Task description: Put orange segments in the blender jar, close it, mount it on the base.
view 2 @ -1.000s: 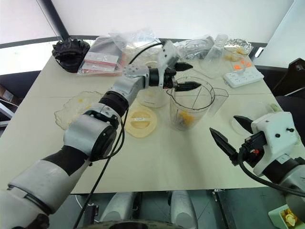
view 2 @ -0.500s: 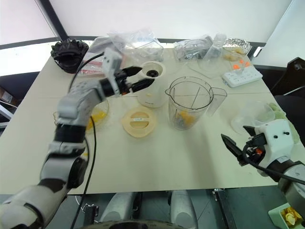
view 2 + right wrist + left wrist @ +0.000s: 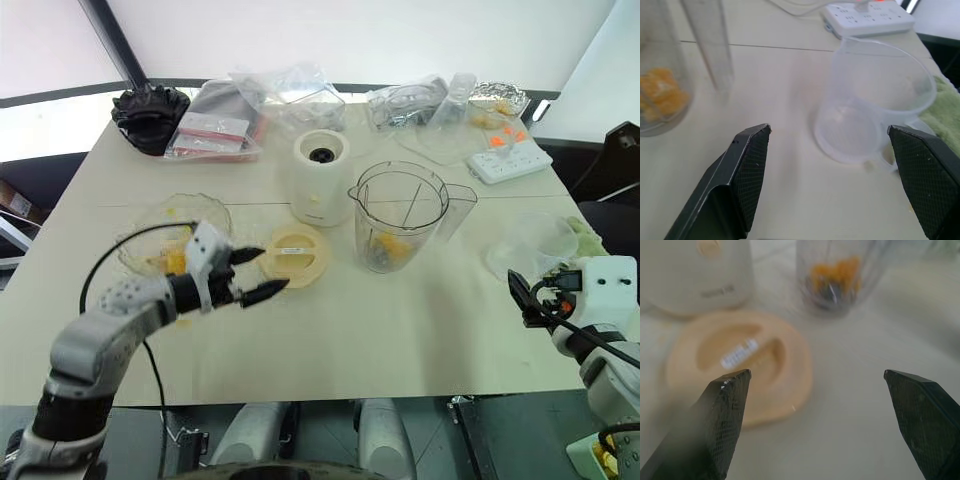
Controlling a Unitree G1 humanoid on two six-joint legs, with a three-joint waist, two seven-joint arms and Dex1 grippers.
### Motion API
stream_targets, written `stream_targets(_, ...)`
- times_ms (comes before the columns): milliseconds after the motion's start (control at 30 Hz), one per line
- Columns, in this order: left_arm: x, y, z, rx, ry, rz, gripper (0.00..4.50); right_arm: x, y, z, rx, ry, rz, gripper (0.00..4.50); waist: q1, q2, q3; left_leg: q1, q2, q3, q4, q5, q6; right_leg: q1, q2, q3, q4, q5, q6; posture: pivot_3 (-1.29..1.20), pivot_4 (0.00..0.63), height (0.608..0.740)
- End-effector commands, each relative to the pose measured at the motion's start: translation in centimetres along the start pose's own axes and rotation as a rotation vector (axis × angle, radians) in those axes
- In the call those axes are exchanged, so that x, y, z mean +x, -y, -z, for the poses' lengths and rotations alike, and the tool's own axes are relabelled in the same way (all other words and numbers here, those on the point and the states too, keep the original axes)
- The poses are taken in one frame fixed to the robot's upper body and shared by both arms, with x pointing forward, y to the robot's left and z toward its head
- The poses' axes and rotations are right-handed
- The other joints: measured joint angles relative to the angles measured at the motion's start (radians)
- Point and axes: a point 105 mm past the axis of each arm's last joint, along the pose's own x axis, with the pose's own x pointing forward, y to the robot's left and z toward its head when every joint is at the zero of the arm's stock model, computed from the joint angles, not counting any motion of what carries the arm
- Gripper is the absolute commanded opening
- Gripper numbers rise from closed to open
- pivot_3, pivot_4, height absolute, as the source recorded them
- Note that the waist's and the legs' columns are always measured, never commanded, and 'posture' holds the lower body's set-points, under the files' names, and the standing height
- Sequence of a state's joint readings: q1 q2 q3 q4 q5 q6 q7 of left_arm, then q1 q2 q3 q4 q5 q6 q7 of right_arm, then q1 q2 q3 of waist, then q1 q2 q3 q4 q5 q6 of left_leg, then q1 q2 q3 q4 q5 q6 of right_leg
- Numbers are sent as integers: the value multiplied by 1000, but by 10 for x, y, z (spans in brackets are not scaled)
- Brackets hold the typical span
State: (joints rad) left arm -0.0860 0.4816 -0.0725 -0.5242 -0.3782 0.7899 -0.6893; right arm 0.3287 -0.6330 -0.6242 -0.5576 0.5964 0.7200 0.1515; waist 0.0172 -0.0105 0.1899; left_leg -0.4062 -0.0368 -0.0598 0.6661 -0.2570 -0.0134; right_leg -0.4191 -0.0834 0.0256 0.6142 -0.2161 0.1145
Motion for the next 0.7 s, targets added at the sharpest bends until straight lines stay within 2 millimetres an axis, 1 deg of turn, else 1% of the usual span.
stream_targets(33, 6, 23, -20, 51, 92, 37, 4437, 1, 15, 3, 11, 7, 80, 3868, -1, 0, 0, 0, 0, 0, 0, 0, 0, 0, 0, 0, 0, 0, 0, 0, 150, 740)
stream_targets(167, 15, 35, -22, 43, 111, 43, 4437, 6, 33, 16, 45, -43, 171, 3868, -6, 3, -2, 1, 0, 1, 0, 0, 0, 0, 0, 0, 0, 0, 0, 0, 150, 740)
stream_targets(267, 19, 40, -23, 38, 119, 43, 4437, 10, 42, 19, 48, -49, 200, 3868, -6, 4, -3, 1, 0, 1, 0, 0, 0, 0, 1, 0, 0, 0, 0, 0, 150, 740)
stream_targets(433, 22, 38, -22, 42, 116, 25, 4437, 20, 52, 23, 89, -65, 239, 3868, -7, 7, -4, 1, 0, 1, 0, 0, 0, 0, 1, 0, 0, 0, 0, 0, 150, 740)
stream_targets(700, 23, 40, -23, 43, 119, 5, 4437, 27, 63, 32, 153, -93, 286, 3868, -6, 8, -5, 1, 0, 1, 0, 0, 0, 0, 1, 0, 0, 0, 0, 0, 150, 740)
